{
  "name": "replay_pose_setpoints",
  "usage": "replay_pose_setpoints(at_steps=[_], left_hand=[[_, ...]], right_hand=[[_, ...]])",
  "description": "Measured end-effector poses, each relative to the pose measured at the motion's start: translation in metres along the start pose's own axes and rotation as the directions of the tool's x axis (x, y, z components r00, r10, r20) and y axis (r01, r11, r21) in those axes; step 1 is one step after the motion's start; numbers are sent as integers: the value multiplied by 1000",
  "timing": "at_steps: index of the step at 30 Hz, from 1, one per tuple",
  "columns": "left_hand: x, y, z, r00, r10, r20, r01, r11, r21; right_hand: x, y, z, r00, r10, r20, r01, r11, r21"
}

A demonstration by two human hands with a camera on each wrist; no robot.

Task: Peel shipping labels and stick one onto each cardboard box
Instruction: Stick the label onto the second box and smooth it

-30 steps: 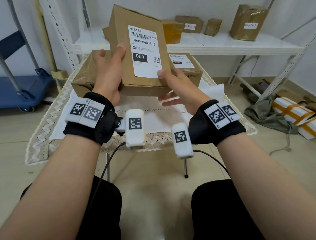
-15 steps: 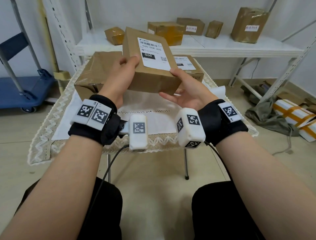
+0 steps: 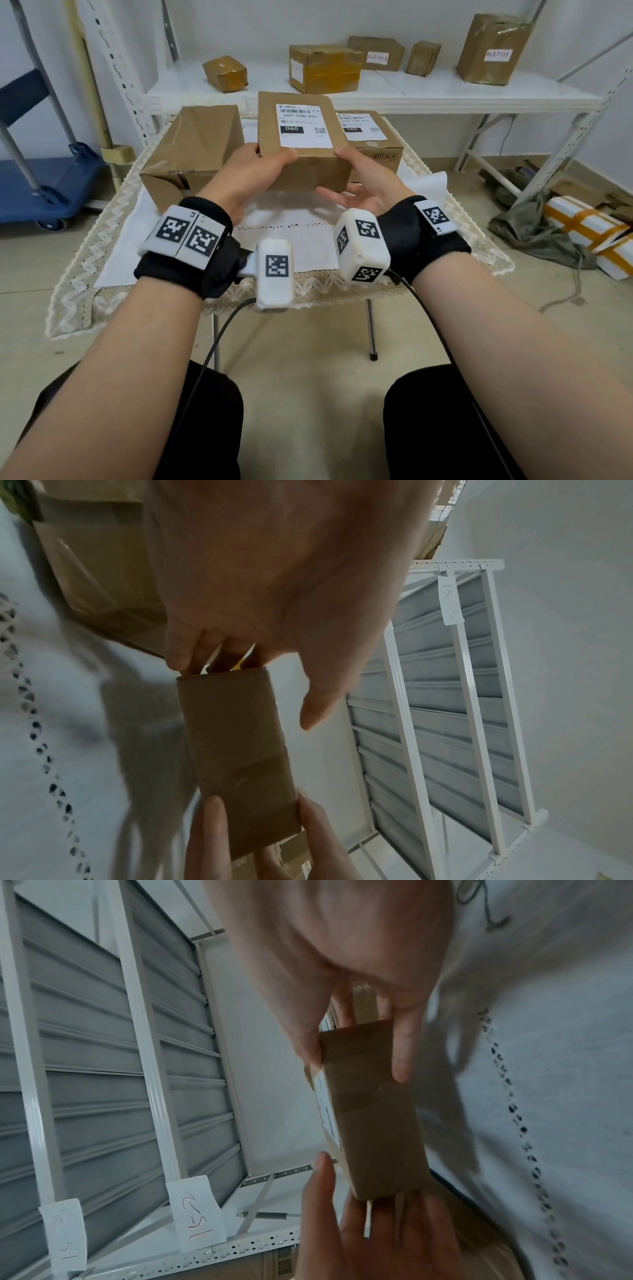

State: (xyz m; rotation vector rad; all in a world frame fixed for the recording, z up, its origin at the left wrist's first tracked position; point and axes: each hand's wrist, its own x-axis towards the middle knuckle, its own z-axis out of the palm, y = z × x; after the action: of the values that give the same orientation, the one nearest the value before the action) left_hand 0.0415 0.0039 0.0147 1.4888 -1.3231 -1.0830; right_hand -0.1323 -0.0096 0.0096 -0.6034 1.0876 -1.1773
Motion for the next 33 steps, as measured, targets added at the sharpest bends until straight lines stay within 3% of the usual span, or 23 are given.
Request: replay_pose_setpoints(at_steps=[18, 23, 29, 33], left_hand=[[5, -6, 1, 997, -73, 39, 66, 987, 144], [6, -9, 4, 994, -94, 53, 89, 992, 88], [3, -4, 7, 998, -29, 51, 30, 999, -22], [1, 4, -2, 995, 63, -73, -70, 993, -95]], right_hand=[[28, 6, 10, 990, 108, -96, -117, 988, -99], [32, 6, 10, 992, 69, -104, -82, 989, -123], [28, 0, 8, 996, 12, -94, -33, 974, -224], [19, 0, 16, 997, -9, -77, -5, 983, -181]])
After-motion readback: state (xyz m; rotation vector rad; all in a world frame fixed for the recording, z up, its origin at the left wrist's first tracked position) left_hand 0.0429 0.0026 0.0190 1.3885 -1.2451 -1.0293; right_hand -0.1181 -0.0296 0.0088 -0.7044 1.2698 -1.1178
